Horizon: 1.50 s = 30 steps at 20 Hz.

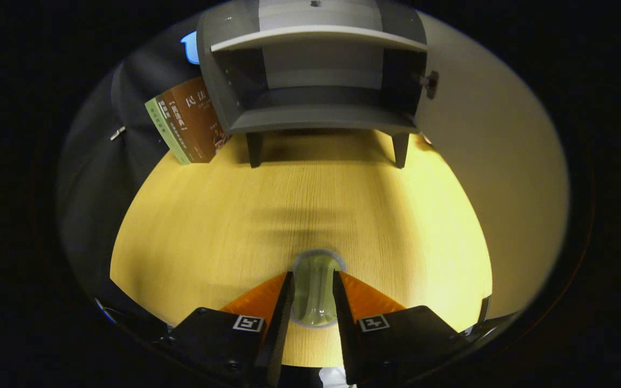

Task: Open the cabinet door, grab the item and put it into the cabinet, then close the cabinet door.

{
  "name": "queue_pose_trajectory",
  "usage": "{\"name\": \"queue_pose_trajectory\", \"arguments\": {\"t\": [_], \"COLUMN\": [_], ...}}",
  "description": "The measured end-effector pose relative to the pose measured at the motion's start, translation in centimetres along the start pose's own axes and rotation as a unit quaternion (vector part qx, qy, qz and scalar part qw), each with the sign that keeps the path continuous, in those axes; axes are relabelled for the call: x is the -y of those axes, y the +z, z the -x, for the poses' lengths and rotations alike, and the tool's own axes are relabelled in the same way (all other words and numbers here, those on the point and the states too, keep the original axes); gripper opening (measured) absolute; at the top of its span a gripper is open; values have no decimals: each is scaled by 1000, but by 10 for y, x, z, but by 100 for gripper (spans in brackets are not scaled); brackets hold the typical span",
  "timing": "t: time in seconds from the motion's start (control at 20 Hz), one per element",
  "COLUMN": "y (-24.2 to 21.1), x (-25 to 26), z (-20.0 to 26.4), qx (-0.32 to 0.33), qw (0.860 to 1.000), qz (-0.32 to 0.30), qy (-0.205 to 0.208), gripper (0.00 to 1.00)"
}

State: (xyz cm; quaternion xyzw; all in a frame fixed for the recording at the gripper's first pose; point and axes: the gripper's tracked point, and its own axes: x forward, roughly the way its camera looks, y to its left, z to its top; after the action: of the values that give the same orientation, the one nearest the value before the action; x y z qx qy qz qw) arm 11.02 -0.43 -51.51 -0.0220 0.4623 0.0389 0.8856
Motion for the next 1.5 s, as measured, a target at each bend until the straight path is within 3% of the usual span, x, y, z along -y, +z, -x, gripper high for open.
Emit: {"name": "queue_pose_trajectory", "arguments": {"t": [0.55, 0.65, 0.8, 1.0, 1.25, 1.5], "y": [-33, -32, -30, -32, -10, 56], "x": [5, 6, 7, 7, 12, 19], "z": [-42, -43, -43, -43, -19, 24], "qx": [-61, -66, -71, -80, -62, 1], "qw": [998, 997, 997, 996, 998, 1000], "qz": [20, 24, 29, 18, -4, -11], "qy": [-27, -33, -32, -25, -16, -17], "gripper": [43, 29, 22, 22, 21, 22]}}
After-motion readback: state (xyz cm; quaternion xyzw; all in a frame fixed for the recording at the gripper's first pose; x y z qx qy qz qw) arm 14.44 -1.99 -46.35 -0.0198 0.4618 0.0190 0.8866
